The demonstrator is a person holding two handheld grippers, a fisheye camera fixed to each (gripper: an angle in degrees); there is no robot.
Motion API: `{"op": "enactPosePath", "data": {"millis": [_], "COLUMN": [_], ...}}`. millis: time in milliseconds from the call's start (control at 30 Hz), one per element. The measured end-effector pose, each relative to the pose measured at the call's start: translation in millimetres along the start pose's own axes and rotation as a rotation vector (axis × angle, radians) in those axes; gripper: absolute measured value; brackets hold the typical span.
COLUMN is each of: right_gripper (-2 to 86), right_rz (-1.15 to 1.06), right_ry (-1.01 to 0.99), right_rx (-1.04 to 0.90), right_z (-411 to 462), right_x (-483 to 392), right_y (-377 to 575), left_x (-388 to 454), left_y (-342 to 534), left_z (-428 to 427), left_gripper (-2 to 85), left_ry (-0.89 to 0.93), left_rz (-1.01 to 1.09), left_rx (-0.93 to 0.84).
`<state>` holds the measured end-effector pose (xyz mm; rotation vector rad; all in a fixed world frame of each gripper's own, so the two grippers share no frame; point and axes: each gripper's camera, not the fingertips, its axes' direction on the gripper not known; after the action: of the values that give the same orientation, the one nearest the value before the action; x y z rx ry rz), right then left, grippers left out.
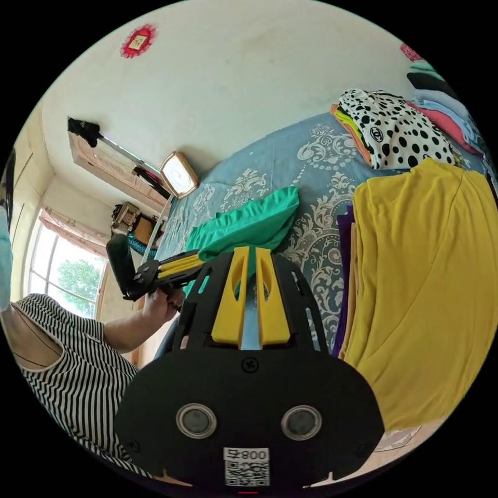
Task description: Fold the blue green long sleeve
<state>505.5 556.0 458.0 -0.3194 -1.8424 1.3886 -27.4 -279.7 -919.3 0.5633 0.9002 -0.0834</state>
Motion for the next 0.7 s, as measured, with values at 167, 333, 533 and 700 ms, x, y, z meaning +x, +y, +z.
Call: {"op": "enactPosePath", "data": {"millis": [167, 333, 533, 700], "right_gripper": [5.7, 8.8, 9.6, 9.7], "right_rz": [0.078, 0.196, 0.259, 0.299], "right_ry": [-0.050, -0.148, -0.098, -0.144], "right_rx": [-0.028, -0.016, -0.082, -0.134], "right_z": [37, 68, 102, 136], "right_x": [32, 68, 96, 115], "right_y": [-64, -125, -178, -216], "left_x": [13, 16, 15, 9], "left_y": [3, 5, 5, 9], "left_z": [14, 26, 28, 27], "left_gripper": [1.9, 1.8, 1.8, 1.8], "left_ry": [0.028, 0.057, 0.080, 0.108], "left_rz": [0.002, -0.012, 0.002, -0.001], "left_rx": [-0.011, -0.016, -0.013, -0.020]}}
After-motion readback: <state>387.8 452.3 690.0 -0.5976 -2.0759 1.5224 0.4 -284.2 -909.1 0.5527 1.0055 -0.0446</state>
